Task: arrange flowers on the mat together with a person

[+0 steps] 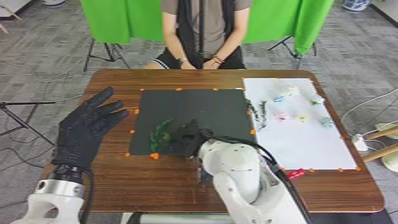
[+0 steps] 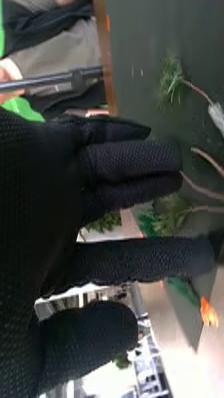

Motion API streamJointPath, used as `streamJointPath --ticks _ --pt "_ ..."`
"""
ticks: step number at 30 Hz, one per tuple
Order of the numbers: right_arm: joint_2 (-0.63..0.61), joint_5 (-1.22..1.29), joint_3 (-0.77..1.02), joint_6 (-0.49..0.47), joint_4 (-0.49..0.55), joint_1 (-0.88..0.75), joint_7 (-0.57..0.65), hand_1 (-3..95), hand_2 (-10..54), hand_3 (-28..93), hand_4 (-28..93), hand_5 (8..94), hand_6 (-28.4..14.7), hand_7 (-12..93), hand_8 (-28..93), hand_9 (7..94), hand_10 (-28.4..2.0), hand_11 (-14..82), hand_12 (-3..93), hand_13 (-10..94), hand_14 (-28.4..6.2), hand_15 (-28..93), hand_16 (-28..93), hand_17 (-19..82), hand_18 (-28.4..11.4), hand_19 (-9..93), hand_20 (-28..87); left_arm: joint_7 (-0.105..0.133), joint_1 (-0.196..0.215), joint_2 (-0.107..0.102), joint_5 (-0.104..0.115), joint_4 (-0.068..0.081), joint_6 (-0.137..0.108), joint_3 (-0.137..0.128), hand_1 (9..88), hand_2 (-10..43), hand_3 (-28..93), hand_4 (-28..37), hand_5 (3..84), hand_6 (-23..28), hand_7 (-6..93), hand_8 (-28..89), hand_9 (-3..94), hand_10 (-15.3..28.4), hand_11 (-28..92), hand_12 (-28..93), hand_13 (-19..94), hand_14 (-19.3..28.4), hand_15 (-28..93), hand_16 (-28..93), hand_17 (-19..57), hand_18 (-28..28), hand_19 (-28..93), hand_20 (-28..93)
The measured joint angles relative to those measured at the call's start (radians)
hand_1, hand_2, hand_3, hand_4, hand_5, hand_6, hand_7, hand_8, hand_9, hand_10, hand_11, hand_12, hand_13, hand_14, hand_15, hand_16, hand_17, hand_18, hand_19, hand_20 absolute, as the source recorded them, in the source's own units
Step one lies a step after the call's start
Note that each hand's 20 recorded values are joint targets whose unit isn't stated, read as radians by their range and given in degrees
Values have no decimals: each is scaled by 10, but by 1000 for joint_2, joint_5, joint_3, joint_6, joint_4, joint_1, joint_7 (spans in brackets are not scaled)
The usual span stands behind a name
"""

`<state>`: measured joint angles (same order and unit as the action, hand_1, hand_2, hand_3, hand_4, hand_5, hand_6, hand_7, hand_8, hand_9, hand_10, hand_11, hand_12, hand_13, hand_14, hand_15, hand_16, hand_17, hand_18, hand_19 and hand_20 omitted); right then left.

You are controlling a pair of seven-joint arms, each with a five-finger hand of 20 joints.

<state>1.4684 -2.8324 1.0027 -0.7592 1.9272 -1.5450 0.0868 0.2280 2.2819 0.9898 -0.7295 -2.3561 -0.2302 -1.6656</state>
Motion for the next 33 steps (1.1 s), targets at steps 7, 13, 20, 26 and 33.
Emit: streamJointPath --ticks 7,13,20,26,33 --pt "-9 13 -27 34 -3 5 64 80 289 679 -283 655 39 97 -130 356 -257 490 139 222 -230 832 -29 -19 -125 447 230 1 -3 -6 2 0 0 3 222 97 763 -282 382 111 104 -86 380 232 273 101 296 284 529 -126 -53 270 672 -153" --pt "-27 70 -25 72 -4 8 74 70 271 713 -283 701 38 103 -136 413 -237 492 133 275 -224 832 -25 -17 -134 456 235 6 -4 -11 6 0 -3 7 221 96 764 -282 381 111 105 -86 380 233 273 100 295 284 529 -126 -53 270 672 -153" --pt "-94 261 -30 143 75 8 92 52 259 753 -283 722 36 103 -136 446 -230 491 136 318 -225 834 -10 -10 -147 476 240 17 13 -13 9 -2 -15 2 221 96 765 -282 382 111 104 -87 380 233 273 100 296 284 529 -126 -53 270 672 -152" --pt "-118 360 -2 283 115 4 118 48 214 817 -283 639 5 107 -135 503 -232 339 116 365 -238 760 6 11 -179 511 223 26 26 -13 13 -3 -24 3 222 97 762 -282 381 111 104 -86 380 233 272 100 296 284 530 -126 -53 270 672 -152" --pt "-150 810 200 545 179 -81 242 74 212 820 -283 590 -8 109 -131 522 -222 244 117 383 -245 613 28 21 -213 503 199 85 49 -14 29 -2 -47 4 219 95 762 -283 353 85 95 -92 419 215 240 90 345 281 461 -127 -27 276 695 -163"
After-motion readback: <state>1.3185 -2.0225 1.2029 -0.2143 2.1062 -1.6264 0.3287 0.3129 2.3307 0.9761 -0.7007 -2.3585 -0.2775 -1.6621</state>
